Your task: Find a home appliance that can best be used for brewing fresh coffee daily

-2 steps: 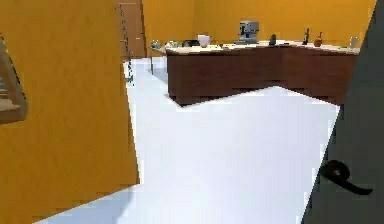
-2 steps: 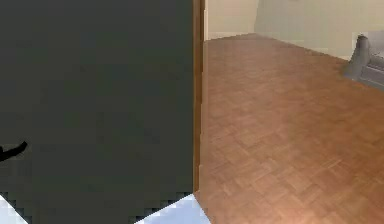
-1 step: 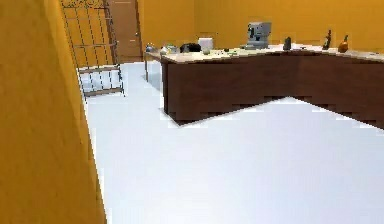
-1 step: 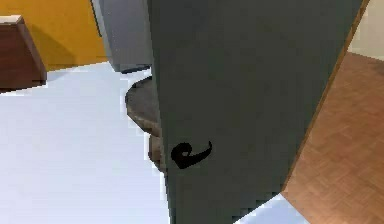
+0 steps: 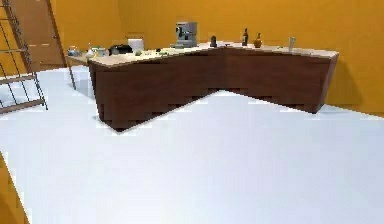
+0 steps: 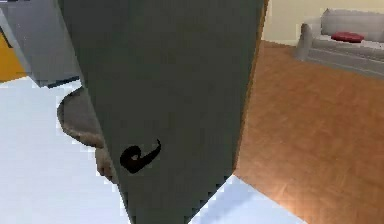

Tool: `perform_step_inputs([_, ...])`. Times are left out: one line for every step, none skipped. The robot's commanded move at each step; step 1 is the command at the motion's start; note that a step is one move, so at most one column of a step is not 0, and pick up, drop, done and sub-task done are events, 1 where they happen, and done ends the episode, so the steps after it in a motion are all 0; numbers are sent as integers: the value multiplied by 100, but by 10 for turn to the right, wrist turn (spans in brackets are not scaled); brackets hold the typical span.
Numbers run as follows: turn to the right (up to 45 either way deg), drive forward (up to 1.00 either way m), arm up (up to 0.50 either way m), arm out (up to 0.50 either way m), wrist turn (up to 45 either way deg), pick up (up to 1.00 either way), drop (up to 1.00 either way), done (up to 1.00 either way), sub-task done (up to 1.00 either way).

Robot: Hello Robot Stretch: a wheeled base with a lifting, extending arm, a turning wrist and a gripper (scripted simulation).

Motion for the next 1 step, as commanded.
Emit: perform_step_inputs([0,100,0,0,0,0,0,0,0])
